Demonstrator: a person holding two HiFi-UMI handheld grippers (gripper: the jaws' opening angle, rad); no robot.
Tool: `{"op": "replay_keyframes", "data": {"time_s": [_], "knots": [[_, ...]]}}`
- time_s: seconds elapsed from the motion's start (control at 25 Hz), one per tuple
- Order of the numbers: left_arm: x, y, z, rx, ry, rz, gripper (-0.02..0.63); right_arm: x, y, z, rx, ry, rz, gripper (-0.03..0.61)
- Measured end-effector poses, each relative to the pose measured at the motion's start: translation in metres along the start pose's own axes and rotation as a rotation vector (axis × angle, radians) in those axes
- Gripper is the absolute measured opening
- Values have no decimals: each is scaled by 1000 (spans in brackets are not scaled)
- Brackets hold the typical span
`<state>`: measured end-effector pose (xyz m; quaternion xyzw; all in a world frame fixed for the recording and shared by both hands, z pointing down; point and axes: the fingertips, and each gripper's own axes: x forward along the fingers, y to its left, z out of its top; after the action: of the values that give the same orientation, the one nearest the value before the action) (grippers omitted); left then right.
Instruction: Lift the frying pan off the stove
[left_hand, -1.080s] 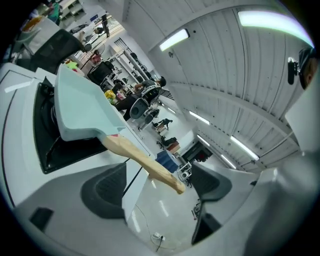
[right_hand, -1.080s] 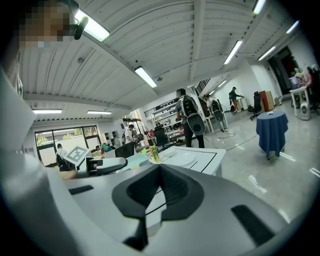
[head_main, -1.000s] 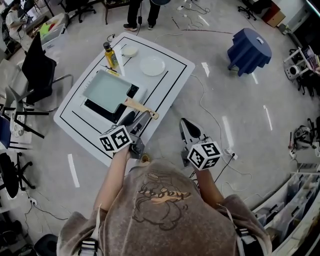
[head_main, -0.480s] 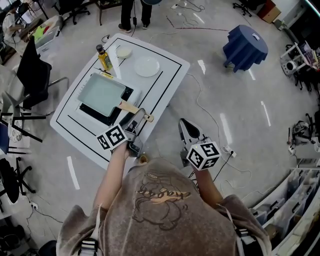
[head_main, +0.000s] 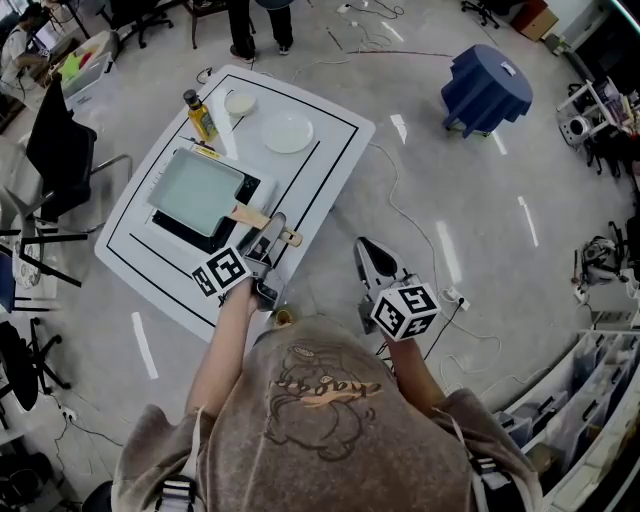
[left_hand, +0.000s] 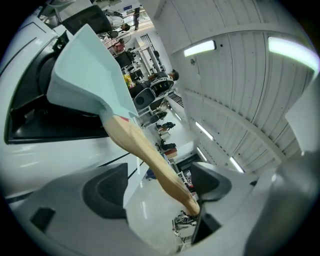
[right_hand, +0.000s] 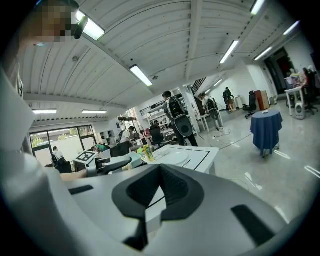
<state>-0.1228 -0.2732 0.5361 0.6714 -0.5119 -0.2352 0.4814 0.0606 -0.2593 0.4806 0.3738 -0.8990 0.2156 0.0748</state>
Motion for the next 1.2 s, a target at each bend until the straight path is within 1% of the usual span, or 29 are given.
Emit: {"op": "replay_keyframes", "data": {"time_s": [0.24, 0.28, 0.36, 0.64, 0.84, 0.96, 1.2], "knots": [[7, 4, 3, -26, -1, 0, 388, 0, -2, -2, 1, 12, -9, 0], [8, 5, 3, -29, 0, -4, 377, -1, -3, -3, 2, 14, -12, 0], [11, 4, 4, -36, -2, -16, 325, -2, -5, -3, 2, 13, -17, 0], [19, 2, 5, -56, 0, -28, 277, -6, -11, -3, 7, 10, -34, 0], [22, -4, 7, -58, -4, -64, 214, -7, -13, -5, 6, 13, -37, 0], [23, -6, 8, -52, -9, -65, 177, -7, -13, -5, 8, 14, -37, 0], [21, -8, 8, -70, -3, -69, 153, -8, -10, -3, 5, 11, -30, 0]]}}
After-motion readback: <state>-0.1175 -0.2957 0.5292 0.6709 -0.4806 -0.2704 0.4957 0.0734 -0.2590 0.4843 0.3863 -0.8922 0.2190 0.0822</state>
